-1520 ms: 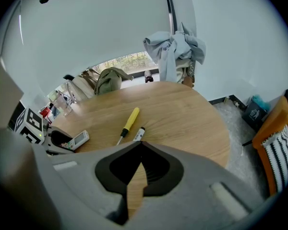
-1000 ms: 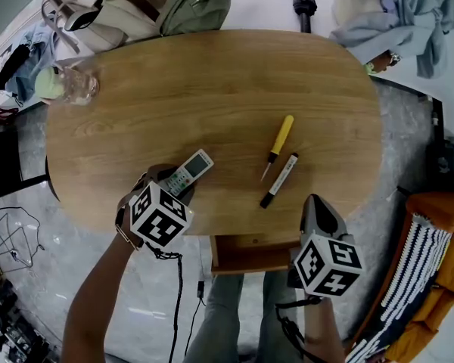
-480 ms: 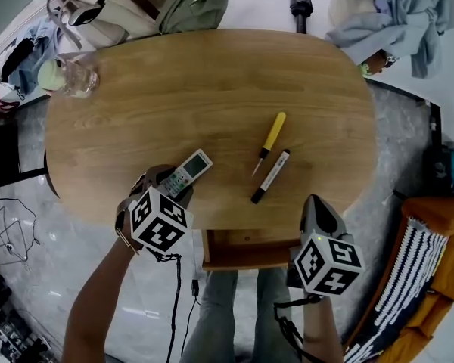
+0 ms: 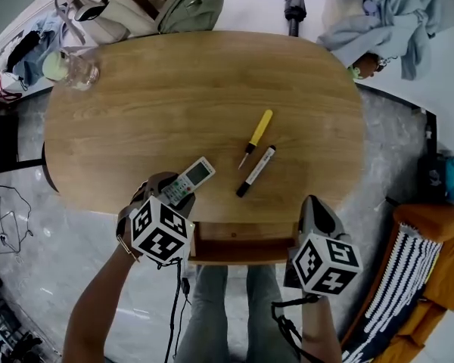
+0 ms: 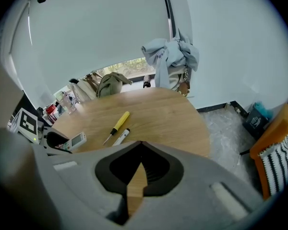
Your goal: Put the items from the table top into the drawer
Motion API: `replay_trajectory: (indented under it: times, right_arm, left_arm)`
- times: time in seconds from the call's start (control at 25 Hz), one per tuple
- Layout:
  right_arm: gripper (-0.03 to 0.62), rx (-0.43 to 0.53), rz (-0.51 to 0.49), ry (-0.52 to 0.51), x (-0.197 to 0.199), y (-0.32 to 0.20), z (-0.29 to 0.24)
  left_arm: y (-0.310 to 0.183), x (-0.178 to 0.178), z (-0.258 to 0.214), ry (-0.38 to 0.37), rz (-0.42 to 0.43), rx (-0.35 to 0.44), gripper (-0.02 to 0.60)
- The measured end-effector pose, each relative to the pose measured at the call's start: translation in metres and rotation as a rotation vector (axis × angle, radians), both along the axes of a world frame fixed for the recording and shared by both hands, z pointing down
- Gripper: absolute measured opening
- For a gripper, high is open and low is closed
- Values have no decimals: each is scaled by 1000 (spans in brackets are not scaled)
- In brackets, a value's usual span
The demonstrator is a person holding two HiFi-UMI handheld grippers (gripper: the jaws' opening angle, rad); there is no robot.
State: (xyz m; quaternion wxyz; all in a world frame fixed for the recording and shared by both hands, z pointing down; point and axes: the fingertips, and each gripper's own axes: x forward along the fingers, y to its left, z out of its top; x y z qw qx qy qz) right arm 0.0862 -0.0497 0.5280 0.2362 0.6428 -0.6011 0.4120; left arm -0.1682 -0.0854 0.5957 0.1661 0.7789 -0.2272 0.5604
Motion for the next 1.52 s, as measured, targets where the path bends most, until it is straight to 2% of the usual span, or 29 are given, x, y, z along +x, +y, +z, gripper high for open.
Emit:
replay_trajectory:
  times: [1.0,1.2,1.36,1.52]
  right_arm:
    - [5,30,-119,-14,70,42,-26]
    - [5,29,-90,-26,74,57,-31]
    - [5,29,-31,-50,68,71,-32]
    - [5,21,-10,-52,61,87,-28]
  left_arm:
    - [105,90,-35,42,-47,12,215]
    - [134,100,-43,50,-10,-22,215]
    - [153,107,-44,52,76,-33,215]
    - [166,107,-35,59,127,-52,215]
